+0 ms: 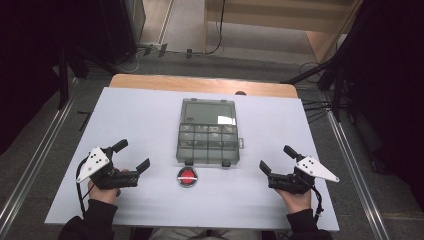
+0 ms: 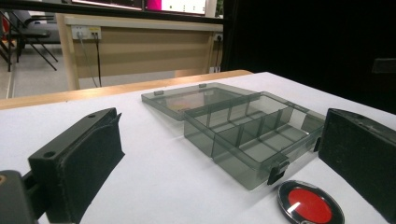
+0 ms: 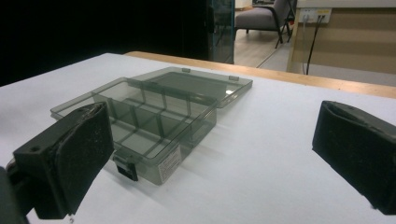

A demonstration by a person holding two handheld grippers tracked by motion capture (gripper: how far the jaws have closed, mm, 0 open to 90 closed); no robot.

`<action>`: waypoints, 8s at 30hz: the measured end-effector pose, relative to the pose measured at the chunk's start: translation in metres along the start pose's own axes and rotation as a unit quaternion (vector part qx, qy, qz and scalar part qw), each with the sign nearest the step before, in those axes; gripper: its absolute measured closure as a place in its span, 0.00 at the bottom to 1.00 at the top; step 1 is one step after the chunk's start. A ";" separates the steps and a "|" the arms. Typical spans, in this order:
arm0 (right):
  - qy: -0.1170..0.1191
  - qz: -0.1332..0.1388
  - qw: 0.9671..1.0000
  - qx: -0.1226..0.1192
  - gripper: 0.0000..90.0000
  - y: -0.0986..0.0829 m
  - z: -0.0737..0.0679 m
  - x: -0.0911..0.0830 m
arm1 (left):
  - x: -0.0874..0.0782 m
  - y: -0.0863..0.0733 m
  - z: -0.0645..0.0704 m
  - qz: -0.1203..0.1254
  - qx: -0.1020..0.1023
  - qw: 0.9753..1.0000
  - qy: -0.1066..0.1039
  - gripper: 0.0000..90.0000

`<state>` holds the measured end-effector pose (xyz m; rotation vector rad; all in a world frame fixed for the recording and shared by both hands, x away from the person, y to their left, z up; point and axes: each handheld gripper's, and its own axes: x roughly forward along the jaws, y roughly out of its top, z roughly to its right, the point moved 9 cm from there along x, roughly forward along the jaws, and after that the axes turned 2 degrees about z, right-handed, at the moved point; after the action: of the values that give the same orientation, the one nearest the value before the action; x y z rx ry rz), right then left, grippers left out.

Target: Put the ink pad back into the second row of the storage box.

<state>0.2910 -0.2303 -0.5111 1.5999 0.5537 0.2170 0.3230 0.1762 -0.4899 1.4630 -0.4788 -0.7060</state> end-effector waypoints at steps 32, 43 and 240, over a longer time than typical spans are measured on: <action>0.063 -0.082 0.993 -0.051 0.00 -0.026 -0.041 0.018 | -0.001 -0.001 -0.002 0.000 -0.014 1.000 0.002 0.00; 0.122 -0.126 0.982 -0.072 0.00 -0.032 -0.076 0.025 | -0.001 -0.001 -0.001 0.000 -0.013 1.000 0.002 0.00; 0.038 -0.288 0.955 -0.055 0.00 -0.001 -0.087 0.135 | -0.003 -0.004 -0.001 -0.012 -0.020 1.000 0.003 0.00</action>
<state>0.3679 -0.0900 -0.5273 1.2652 1.0243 -0.1293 0.3208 0.1787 -0.4939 1.4346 -0.4409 -0.7257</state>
